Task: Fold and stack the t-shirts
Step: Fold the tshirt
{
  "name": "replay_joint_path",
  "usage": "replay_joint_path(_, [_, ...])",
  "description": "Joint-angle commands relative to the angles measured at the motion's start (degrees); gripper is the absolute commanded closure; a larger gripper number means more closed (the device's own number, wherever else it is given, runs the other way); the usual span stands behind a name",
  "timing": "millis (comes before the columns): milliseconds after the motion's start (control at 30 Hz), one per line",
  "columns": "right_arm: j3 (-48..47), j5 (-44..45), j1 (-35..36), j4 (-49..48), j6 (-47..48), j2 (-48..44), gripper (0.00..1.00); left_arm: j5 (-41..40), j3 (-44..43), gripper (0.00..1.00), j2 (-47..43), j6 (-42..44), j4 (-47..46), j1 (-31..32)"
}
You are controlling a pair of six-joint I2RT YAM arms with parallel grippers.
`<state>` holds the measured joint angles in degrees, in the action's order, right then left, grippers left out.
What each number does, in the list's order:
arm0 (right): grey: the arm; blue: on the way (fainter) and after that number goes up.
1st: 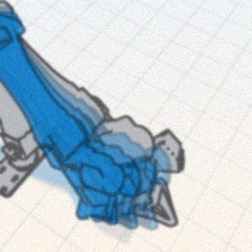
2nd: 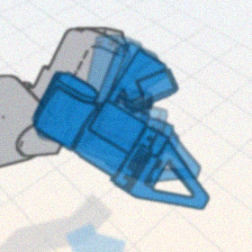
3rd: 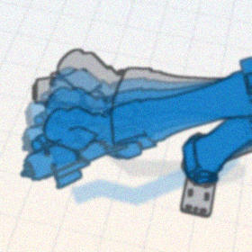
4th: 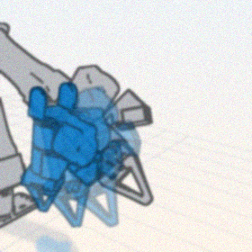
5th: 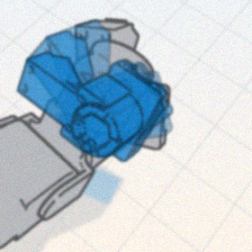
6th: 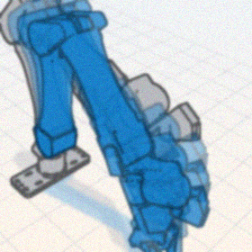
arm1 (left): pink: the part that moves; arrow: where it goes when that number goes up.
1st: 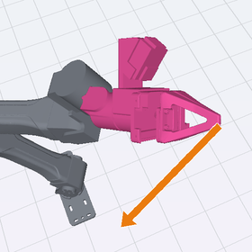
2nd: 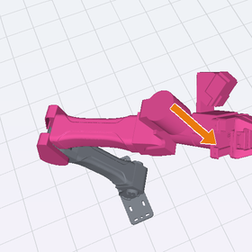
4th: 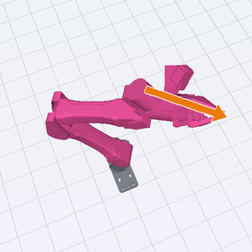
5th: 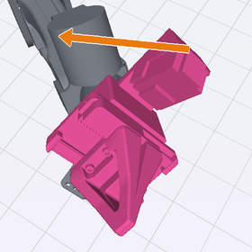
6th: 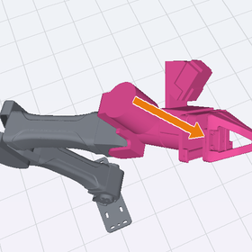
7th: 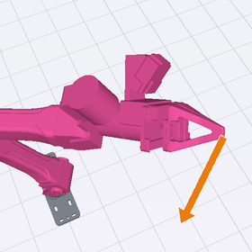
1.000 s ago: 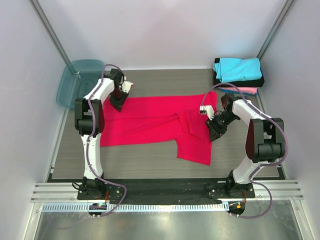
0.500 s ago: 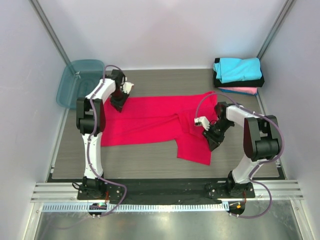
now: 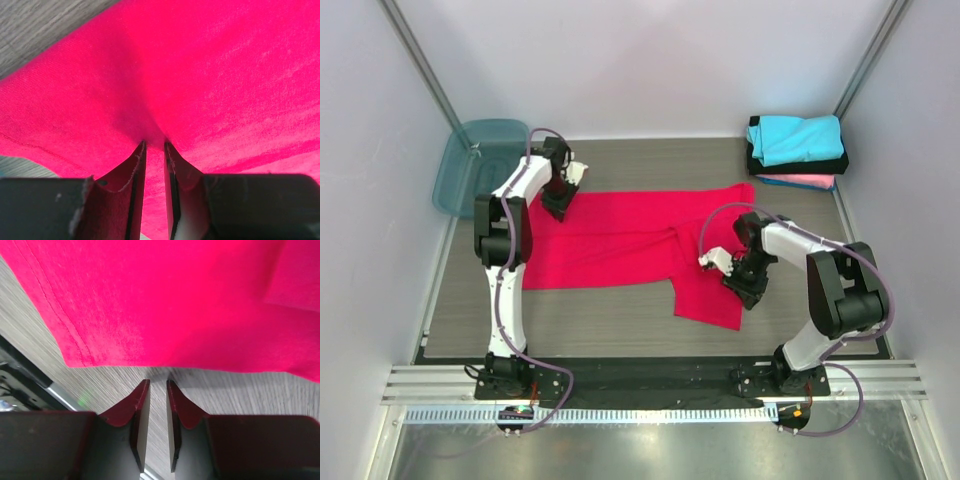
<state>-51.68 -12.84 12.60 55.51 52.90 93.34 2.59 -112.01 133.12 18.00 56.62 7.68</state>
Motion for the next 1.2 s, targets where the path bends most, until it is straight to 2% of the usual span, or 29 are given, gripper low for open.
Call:
replay_joint_path(0, [3.17,6.25,1.46,-3.57,-0.52,-1.49,0.76,1.01,-0.67,0.78,1.62,-0.77,-1.87,-0.39])
replay_joint_path(267, [-3.16,2.48,1.64,1.53,1.67,-11.34,0.76,1.89,-0.32,0.78,0.91,-1.39,-1.95,-0.39])
replay_joint_path(533, [-5.28,-1.31,3.22,-1.88,1.06,-4.15,0.77,1.19,-0.85,0.78,1.18,-1.65,-2.04,-0.3])
replay_joint_path(767, [-4.83,-1.22,4.63,-5.85,0.88,2.1,0.77,0.4,-0.85,0.78,1.62,-1.39,-1.86,-0.3])
replay_joint_path(1167, [4.04,2.21,5.42,-4.79,4.67,-2.37,0.77,-0.57,-3.48,0.78,3.81,-0.86,-2.13,-0.39])
